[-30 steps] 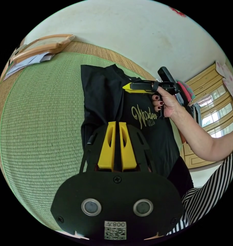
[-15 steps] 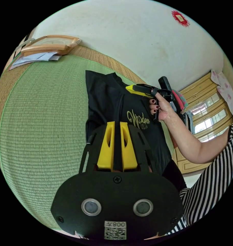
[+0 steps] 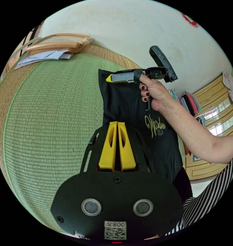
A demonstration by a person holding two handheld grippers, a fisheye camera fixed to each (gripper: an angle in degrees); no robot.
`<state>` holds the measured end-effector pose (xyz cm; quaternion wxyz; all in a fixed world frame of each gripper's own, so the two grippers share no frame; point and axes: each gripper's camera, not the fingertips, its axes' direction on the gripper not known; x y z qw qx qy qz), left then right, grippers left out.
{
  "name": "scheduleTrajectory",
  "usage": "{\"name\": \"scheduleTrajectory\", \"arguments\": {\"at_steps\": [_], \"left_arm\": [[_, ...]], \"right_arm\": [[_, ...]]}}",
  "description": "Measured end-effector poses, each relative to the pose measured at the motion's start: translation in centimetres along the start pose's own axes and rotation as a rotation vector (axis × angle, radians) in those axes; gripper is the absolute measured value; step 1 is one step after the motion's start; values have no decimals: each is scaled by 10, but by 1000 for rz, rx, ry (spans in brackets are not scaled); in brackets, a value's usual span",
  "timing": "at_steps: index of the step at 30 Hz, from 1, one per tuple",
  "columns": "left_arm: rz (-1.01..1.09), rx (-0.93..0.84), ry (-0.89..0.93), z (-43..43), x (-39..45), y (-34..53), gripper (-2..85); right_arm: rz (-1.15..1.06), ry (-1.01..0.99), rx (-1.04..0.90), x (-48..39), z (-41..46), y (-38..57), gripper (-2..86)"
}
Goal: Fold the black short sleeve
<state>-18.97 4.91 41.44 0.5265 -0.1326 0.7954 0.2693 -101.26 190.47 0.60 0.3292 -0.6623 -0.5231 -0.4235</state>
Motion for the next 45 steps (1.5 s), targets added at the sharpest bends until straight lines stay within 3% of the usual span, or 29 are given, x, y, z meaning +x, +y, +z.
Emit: {"name": "scheduleTrajectory", "arguments": {"at_steps": [10,15,18,23,28,37,45], "left_arm": [[-6,3,25,3,1,4,2],[22,-7,4,14,4,-2,2],[23,-78,-45,33,4,-4,2],[9,-75,-54,43,2,-1,2],[24,-94,-85,52,1,2,2],[-32,-108,-77,66,-8,11,4],[-96,-145,6,41,-22,78,33]], "right_arm": [[77,48,147,28,-77,160,1],[362,254,157,96,-139,308,1],[486,266,113,123,-136,371,2],[548,148,168,143,-126,423,1],[462,192,98,139,-125,440,1],[500,89,151,154,-136,498,1],[564,3,193,136,-175,622,2]]}}
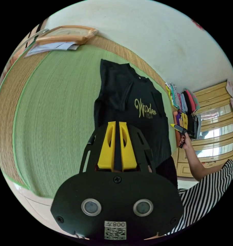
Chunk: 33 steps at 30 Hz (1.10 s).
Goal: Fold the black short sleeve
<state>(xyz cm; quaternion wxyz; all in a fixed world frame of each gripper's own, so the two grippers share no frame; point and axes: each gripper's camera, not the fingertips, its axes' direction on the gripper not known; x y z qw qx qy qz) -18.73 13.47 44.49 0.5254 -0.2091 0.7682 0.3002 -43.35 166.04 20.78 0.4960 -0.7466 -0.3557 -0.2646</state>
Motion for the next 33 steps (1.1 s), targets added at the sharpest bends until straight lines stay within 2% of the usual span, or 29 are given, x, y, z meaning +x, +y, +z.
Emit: {"name": "scheduleTrajectory", "arguments": {"at_steps": [7,12,24,33], "left_arm": [[-153,-49,-44,-10,-37,82,67],[-262,-70,42,1,-64,124,88],[-293,-136,23,48,-97,145,88],[-326,-145,23,80,-119,161,49]], "right_arm": [[141,-56,12,54,-39,116,11],[193,-52,2,81,-56,179,39],[191,36,-115,103,-35,216,69],[196,35,-106,113,-33,231,66]]}}
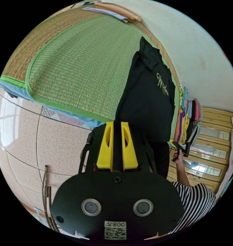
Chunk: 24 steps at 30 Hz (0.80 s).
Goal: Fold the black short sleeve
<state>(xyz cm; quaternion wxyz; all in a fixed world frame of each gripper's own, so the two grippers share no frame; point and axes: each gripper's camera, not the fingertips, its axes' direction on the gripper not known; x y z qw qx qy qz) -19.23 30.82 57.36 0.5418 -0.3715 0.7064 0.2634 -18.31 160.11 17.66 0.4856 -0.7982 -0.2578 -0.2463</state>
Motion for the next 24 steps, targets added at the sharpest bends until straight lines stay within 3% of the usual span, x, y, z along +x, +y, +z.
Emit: {"name": "scheduleTrajectory", "arguments": {"at_steps": [24], "left_arm": [[-61,12,140,64,-92,28,24]], "right_arm": [[-4,12,6,27,9,31,20]]}}
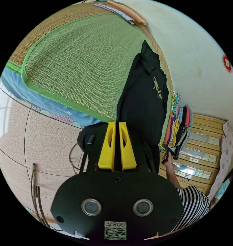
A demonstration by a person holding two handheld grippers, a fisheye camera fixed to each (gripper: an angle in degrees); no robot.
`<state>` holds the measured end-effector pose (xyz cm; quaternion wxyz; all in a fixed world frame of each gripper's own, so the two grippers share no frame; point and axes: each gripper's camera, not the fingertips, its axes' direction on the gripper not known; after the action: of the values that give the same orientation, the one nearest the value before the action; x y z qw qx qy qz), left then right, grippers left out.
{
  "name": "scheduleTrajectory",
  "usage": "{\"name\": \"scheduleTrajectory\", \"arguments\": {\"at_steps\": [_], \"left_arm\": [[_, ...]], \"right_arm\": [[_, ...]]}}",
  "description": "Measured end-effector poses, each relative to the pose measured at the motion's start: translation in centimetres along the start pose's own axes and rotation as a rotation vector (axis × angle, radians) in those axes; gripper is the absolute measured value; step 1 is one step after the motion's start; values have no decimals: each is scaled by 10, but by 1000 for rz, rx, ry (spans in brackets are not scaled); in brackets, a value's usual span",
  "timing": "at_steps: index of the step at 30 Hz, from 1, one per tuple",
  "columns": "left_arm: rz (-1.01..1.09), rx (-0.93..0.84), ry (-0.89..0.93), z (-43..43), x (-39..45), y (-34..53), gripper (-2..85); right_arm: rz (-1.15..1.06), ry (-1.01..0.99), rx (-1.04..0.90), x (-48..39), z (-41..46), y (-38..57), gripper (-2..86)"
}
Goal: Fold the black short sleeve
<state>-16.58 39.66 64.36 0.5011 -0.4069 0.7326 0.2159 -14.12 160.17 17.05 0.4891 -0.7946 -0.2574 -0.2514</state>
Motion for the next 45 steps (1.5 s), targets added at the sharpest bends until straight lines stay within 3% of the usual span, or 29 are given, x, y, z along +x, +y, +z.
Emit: {"name": "scheduleTrajectory", "arguments": {"at_steps": [21,35,45], "left_arm": [[197,64,276,-48,-44,79,18],[229,105,369,-87,-58,137,16],[243,138,410,-103,-36,131,16]], "right_arm": [[-166,-431,124,50,-89,93,9],[-213,-488,157,62,-112,162,7],[-211,-505,206,64,-102,141,8]]}}
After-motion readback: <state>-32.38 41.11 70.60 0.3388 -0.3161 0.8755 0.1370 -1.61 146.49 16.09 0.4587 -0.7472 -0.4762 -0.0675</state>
